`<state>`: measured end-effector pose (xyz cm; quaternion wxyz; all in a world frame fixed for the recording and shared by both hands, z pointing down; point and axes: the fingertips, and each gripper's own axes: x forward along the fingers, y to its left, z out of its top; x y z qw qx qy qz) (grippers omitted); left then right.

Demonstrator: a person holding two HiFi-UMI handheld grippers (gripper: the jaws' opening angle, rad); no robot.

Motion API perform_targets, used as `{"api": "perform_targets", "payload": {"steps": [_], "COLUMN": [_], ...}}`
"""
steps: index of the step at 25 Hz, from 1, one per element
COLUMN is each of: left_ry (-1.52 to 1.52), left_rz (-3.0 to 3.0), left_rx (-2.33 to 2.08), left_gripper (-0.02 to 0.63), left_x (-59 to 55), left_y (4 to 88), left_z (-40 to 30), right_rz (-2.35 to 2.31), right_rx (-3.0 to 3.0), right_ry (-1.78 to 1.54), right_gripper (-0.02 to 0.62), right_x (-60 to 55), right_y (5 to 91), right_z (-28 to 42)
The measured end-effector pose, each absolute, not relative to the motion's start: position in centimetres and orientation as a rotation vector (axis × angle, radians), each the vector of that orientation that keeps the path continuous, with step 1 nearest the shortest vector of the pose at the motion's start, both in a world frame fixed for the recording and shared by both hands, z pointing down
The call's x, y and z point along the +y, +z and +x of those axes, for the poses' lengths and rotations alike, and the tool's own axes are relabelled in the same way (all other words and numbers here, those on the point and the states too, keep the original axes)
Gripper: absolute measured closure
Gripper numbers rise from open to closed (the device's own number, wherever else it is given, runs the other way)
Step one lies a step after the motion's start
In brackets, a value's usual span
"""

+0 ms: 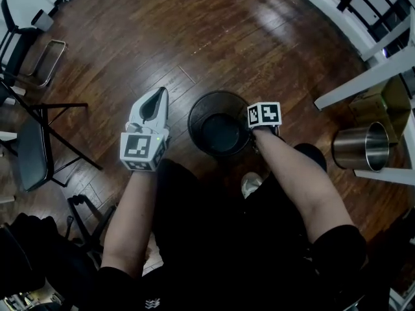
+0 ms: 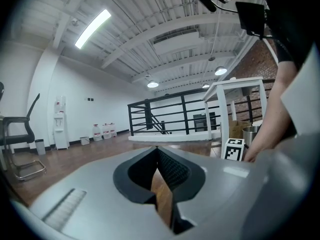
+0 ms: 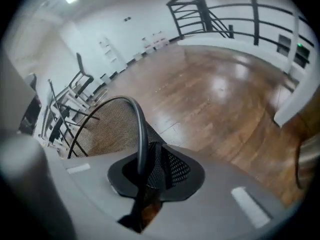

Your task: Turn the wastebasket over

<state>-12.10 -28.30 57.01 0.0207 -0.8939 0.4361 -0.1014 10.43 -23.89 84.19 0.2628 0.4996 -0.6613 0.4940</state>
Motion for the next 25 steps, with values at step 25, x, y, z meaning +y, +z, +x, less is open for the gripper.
{"api": "perform_targets", "payload": {"steps": [25], "left_ry": [-0.288], "left_rz": [-2.849], "left_rx": [1.305], "left_gripper": [0.606], "left_x": [-27.4], "left_y": [59.4], "left_z": [-9.1], "right_rz": [1.559], "right_rx": [-2.227], "right_ry": [1.132], "right_gripper": [0.442], "right_x": [-26.5], "right_y": [69.5], "right_z": [10.2]}}
